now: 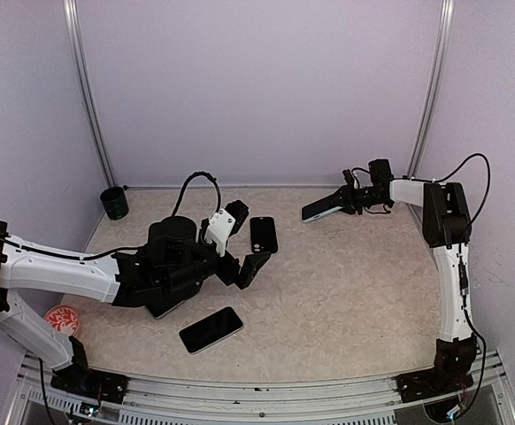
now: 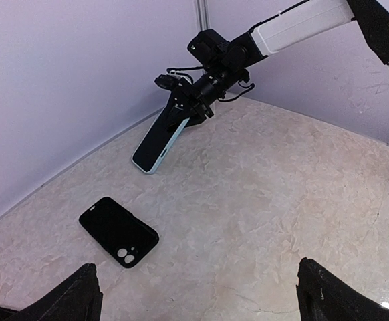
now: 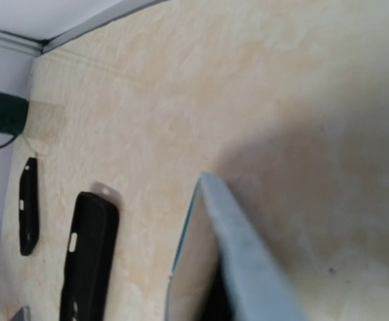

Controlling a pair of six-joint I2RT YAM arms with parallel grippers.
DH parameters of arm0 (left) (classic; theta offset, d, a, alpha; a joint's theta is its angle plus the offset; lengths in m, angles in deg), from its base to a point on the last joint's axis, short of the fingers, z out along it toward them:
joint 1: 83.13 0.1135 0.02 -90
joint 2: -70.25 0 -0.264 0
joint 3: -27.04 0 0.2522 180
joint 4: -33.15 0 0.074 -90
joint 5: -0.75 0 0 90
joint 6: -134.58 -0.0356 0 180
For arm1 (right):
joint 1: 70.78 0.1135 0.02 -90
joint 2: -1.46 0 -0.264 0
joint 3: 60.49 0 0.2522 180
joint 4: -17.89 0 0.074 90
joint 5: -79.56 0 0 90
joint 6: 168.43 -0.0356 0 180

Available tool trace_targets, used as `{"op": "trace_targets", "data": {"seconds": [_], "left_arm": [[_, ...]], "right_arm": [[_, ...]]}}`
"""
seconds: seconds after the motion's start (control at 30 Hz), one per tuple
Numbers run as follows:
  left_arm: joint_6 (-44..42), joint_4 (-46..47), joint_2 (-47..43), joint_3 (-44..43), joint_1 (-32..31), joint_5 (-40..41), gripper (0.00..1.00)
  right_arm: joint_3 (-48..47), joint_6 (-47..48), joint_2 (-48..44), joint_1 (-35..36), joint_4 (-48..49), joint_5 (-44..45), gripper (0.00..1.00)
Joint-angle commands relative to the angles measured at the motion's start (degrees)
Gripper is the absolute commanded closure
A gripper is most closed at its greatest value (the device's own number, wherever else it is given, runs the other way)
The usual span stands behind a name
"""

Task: Put the phone into the phone case
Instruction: Place the phone with the phone case at the corner of the board.

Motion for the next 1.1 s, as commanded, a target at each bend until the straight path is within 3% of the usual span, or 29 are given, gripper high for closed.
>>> {"op": "trace_targets", "data": {"seconds": [0.0,0.53,1.07], "left_arm": [[0.61,-0.06,-0.55,0.73,-0.59,0.77,0.01],[0.7,0.12,-0.25,1.13,-1.15,1.18,0.01],[1.23,0.83,0.47,1.63,-1.53,1.54,0.01]], "right_arm": [[-2.99,0.27,1.61,-1.06,-0.91,-1.42,0.67],[-4.64,0.84,1.01,-2.11,-3.28,1.81,0.36],[-3.83,3.77,-0.26,-2.93,-5.46,7.66,0.12]]}}
